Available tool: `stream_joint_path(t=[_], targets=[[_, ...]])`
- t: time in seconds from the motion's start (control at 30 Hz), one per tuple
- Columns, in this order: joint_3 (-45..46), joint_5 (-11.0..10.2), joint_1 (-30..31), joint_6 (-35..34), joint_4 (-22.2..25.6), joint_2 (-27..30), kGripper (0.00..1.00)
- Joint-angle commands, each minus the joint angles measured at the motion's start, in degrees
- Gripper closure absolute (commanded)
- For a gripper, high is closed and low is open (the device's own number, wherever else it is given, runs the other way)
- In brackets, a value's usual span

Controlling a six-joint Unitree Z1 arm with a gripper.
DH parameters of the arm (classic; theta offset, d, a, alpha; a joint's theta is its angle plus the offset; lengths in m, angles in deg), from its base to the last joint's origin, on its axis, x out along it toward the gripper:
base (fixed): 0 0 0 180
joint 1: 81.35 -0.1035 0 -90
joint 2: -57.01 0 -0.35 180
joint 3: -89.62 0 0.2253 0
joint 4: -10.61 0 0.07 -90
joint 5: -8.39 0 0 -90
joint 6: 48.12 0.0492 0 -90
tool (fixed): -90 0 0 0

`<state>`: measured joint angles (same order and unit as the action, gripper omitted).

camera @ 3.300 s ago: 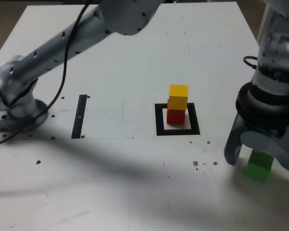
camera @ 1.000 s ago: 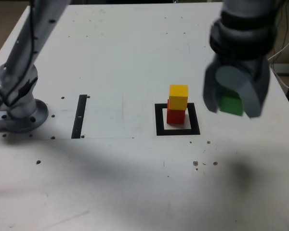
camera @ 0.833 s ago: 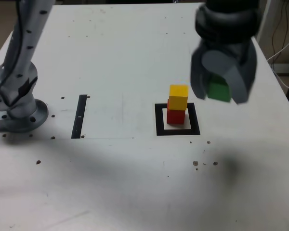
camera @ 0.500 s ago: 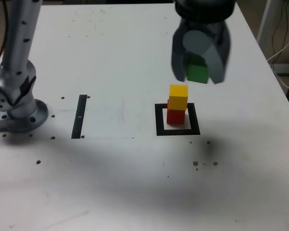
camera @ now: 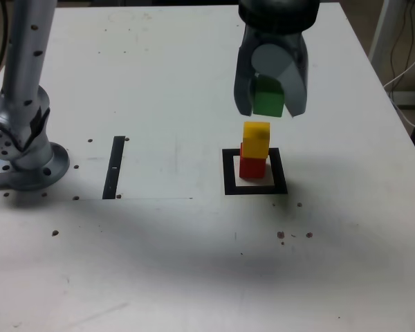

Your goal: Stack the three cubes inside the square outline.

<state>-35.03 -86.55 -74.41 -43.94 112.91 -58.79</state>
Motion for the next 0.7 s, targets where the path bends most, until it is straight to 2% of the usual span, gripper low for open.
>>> stream_joint_path(t=[0.0, 0.2, 0.67], targets=[[1.3, 0.6, -0.7, -0.3, -0.9, 0.5, 0.65], [4.4, 1.9, -2.0, -0.3, -3.3, 0.5, 0.65], [7.5, 3.3, -3.0, -0.2, -6.0, 0.3, 0.65]])
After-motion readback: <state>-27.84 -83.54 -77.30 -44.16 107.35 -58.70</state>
